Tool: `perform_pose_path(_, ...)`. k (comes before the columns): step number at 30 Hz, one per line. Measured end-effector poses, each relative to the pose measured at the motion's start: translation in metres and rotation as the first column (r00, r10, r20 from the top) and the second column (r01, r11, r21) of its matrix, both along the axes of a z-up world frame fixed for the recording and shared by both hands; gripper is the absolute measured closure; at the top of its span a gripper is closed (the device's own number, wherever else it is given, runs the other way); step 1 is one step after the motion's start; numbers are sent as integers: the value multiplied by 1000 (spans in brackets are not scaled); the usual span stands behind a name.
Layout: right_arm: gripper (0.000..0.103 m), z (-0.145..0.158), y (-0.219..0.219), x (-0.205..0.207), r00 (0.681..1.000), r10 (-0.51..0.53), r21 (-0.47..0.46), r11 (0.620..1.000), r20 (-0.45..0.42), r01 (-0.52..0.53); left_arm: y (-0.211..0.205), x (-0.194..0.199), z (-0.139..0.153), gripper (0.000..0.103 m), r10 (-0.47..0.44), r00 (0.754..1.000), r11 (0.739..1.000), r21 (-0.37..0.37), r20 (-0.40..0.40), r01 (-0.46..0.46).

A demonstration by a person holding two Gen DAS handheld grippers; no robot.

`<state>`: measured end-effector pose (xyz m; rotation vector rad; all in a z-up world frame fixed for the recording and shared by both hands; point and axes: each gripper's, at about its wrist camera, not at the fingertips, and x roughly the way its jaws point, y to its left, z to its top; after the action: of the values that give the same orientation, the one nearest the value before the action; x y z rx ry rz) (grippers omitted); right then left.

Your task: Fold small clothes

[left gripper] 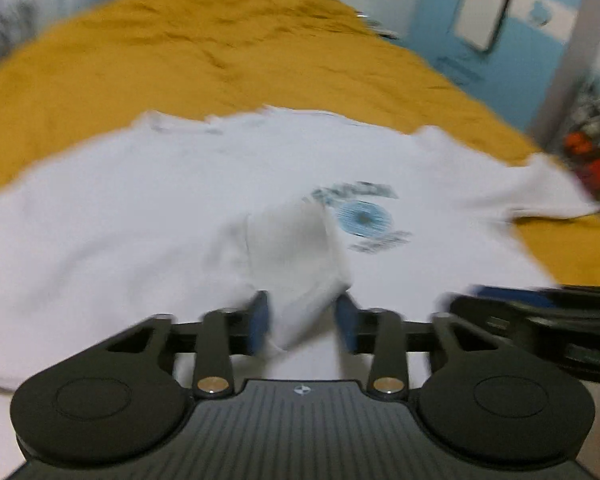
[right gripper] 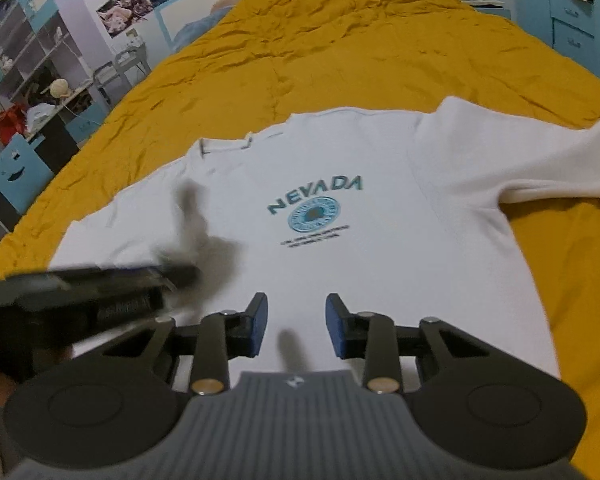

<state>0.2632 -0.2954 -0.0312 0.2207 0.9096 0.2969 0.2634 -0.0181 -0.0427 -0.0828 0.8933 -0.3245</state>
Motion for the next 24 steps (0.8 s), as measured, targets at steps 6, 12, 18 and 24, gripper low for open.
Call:
perform_pose_path(6, 63, 4, 13, 6, 1000, 24, 23, 999, 10, -24, 44, -22, 17, 45, 46, 999, 999, -23, 25, -45)
perform_pose_path(12, 62, -9, 27, 30, 997, 17, 113, 994, -76, -9, 117, -43, 62, 45, 209, 968, 972, 77, 136, -221)
perform_pose_path(18, 62, -41, 50, 62, 978, -35, 126, 990, -206, 62, 186, -54, 92, 35, 322, 930, 914, 199, 175, -354)
perform_pose_path(24, 97, -41, 72, 73, 980, -45, 79, 995, -195, 62, 217, -58, 44, 36, 382, 924, 904, 193, 37, -381)
